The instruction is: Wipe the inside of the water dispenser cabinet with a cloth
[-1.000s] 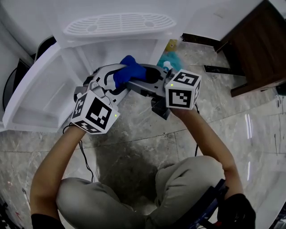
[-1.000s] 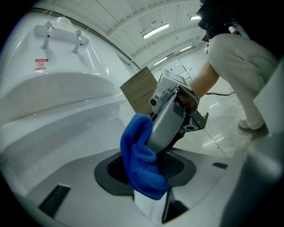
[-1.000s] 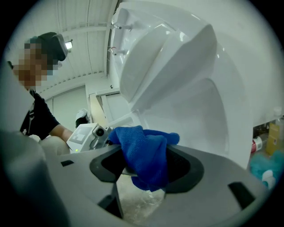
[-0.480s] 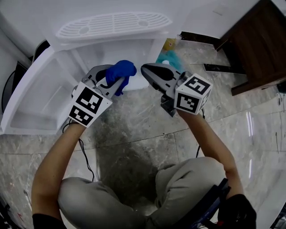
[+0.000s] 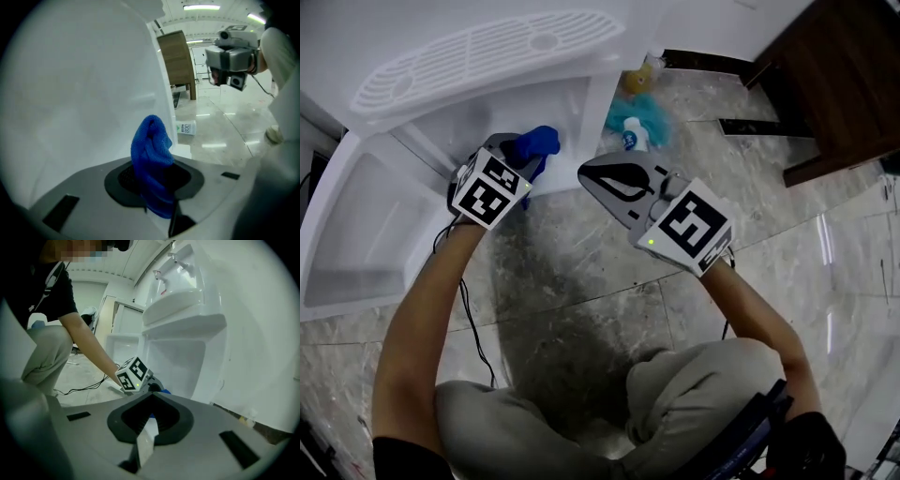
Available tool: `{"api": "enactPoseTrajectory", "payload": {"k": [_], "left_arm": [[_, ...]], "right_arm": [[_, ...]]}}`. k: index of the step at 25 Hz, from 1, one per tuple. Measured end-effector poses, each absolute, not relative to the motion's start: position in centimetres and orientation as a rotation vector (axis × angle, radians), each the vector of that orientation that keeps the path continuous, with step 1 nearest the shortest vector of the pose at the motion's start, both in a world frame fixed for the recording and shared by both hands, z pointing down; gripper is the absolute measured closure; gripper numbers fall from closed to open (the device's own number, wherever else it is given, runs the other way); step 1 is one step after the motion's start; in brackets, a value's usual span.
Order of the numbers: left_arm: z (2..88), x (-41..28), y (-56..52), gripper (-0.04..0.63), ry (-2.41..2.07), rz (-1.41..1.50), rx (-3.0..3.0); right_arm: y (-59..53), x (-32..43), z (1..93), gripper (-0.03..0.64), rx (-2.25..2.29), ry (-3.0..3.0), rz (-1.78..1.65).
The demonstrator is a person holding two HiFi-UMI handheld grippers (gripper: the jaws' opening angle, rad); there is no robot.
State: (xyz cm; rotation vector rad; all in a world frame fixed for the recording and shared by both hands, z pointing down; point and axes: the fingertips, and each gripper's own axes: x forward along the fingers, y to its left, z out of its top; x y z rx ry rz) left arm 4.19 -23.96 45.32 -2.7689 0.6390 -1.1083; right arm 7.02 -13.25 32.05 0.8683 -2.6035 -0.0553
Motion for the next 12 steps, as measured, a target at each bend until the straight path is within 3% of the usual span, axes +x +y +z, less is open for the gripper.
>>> {"api": "enactPoseTrajectory", "payload": {"k": [12], "left_arm": [[50.5,10.1,-34.8,0.489,0.895,-1.280,-2.444]], "right_arm": [[-12.1,9.8,34.0,0.618,0.885,-2.553,0.036]]}}
